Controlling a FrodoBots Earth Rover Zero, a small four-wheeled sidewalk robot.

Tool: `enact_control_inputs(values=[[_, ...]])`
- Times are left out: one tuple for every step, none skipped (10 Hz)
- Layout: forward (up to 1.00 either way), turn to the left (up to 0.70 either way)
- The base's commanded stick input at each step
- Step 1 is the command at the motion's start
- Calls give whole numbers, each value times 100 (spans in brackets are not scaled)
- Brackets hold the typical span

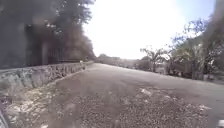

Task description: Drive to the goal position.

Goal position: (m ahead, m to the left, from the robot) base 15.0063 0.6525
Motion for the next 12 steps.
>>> enact_control_inputs(values=[[50,0],[50,0],[50,0],[50,0],[50,21],[50,46],[50,50],[50,50],[50,0],[50,0],[50,0],[50,0]])
